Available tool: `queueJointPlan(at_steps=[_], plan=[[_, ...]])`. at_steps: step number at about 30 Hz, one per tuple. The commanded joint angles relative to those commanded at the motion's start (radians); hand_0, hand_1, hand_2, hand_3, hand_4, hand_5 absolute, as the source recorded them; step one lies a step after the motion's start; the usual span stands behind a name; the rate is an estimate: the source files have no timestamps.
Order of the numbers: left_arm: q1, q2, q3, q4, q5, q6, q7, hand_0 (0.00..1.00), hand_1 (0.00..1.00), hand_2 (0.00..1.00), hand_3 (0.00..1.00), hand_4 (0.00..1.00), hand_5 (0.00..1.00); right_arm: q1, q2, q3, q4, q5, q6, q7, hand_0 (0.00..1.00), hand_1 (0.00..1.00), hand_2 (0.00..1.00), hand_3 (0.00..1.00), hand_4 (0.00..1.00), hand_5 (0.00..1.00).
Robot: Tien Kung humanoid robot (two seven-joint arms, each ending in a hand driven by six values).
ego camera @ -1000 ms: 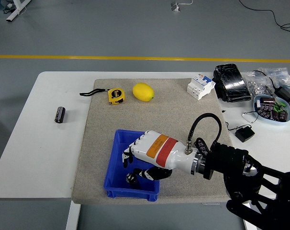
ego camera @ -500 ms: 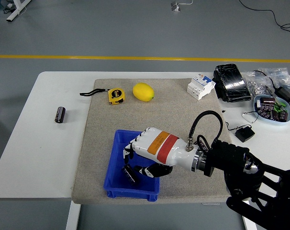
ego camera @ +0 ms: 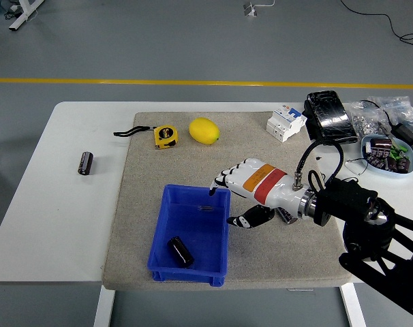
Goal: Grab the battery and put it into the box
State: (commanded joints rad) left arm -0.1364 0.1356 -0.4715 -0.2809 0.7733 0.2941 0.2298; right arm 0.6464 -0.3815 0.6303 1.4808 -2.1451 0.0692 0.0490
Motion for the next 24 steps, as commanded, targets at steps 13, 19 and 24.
queueJointPlan(at_steps=[13, 19, 24], plan=[[0.003, -0.001, -0.004, -0.001, 0.008, -0.002, 0.005, 0.678, 0.629, 0.655, 0.644, 0.662, 0.682, 0.011, -0.084, -0.023, -0.114, -0.020, 0.004, 0.018, 0.584, 0.650, 0.761, 0.748, 0.886, 0.217], [-0.001, -0.003, 0.003, -0.001, -0.002, -0.001, 0.001, 0.678, 0.632, 0.660, 0.644, 0.661, 0.684, 0.031, -0.108, -0.054, -0.137, -0.029, 0.010, 0.019, 0.595, 0.660, 0.776, 0.764, 0.894, 0.219], [-0.005, -0.004, 0.008, -0.002, -0.011, 0.000, -0.003, 0.678, 0.634, 0.663, 0.643, 0.659, 0.683, 0.043, -0.115, -0.077, -0.156, -0.034, 0.010, 0.023, 0.612, 0.669, 0.796, 0.790, 0.907, 0.218]])
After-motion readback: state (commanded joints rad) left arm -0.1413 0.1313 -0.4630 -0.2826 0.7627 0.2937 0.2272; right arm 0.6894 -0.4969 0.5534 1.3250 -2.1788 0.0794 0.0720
